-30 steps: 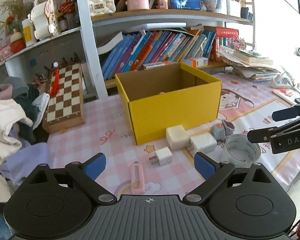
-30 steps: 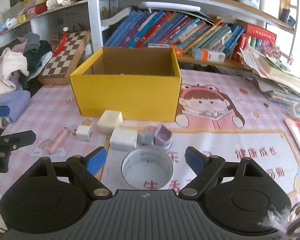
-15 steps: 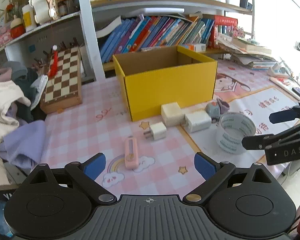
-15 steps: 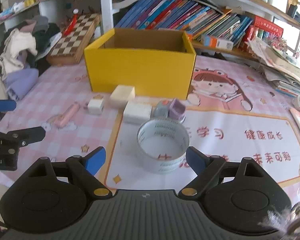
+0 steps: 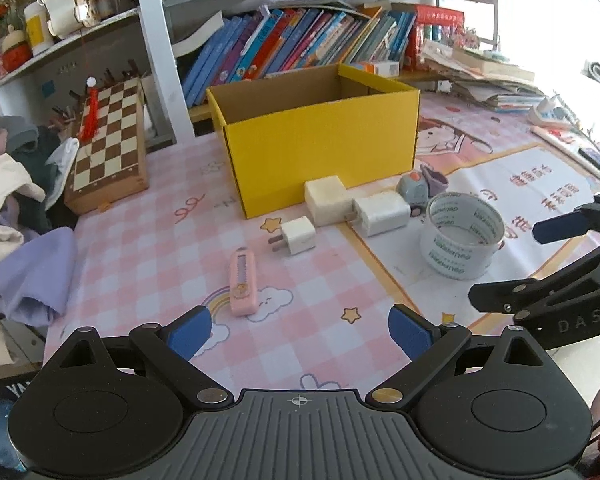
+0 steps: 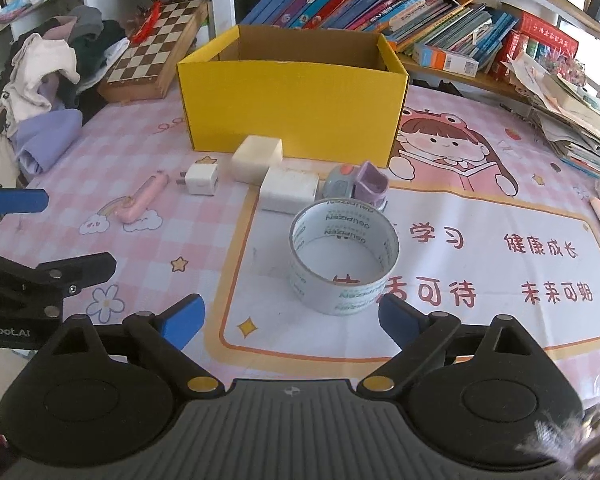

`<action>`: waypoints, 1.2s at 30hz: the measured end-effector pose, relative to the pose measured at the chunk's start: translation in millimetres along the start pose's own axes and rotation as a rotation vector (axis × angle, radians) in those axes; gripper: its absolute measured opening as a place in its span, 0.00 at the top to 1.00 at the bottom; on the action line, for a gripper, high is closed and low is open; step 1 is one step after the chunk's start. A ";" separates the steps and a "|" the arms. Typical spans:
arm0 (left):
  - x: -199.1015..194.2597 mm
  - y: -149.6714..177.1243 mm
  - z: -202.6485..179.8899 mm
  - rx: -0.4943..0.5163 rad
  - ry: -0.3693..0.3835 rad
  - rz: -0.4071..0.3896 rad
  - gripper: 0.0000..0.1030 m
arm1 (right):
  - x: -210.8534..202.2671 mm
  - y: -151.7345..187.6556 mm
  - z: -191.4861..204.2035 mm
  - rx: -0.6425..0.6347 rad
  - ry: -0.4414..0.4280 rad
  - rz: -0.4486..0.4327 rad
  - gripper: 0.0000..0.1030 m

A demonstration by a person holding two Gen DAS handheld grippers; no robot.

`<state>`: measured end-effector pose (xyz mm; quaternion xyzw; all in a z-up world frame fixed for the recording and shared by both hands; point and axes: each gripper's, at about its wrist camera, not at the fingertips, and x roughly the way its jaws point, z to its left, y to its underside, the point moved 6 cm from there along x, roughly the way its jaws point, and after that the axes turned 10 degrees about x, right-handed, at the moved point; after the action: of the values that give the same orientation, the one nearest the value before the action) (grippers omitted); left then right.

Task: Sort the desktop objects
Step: 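Move the left tool down onto the pink utility knife and close it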

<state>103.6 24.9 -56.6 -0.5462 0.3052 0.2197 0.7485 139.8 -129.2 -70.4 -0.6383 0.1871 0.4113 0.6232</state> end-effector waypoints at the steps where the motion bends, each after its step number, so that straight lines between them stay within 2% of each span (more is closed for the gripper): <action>1: 0.2 -0.8 0.2 0.000 0.003 -0.002 0.06 | 0.1 -1.0 -0.7 0.004 0.002 -0.003 0.08; 17: 11.5 -16.6 10.6 0.021 -0.030 -0.011 0.05 | 10.8 -27.9 -8.7 0.009 0.008 -0.015 0.08; 24: 21.5 -14.6 13.9 -0.011 -0.029 0.012 0.05 | 26.8 -32.1 -19.3 0.036 0.034 0.043 0.07; 32: 27.9 -21.1 27.3 -0.067 -0.062 -0.008 0.05 | 40.4 -44.7 -20.9 0.003 0.034 0.060 0.04; 36: 37.5 -20.5 35.3 -0.108 -0.075 0.008 0.07 | 48.3 -50.4 -24.6 -0.007 0.035 0.077 0.03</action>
<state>151.7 52.1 -61.0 -0.5758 0.2670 0.2591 0.7280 213.4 -131.6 -77.5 -0.6399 0.2211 0.4243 0.6014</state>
